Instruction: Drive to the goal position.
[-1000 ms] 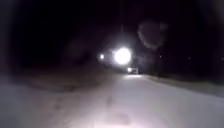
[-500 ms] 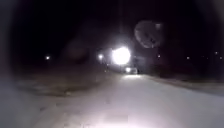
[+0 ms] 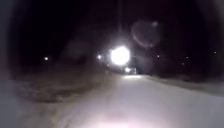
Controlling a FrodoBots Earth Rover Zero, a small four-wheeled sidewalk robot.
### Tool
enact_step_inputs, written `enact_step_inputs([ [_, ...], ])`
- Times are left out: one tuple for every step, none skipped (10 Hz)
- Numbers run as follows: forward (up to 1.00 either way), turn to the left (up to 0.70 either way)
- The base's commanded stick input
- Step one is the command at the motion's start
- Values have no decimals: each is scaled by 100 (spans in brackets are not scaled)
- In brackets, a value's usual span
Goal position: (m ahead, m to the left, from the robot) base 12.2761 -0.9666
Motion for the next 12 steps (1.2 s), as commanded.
enact_step_inputs([
  [100,0],
  [100,0],
  [100,0],
  [100,0],
  [100,0],
  [100,0],
  [100,0],
  [100,0],
  [100,0],
  [100,0],
  [100,0],
  [100,0],
])
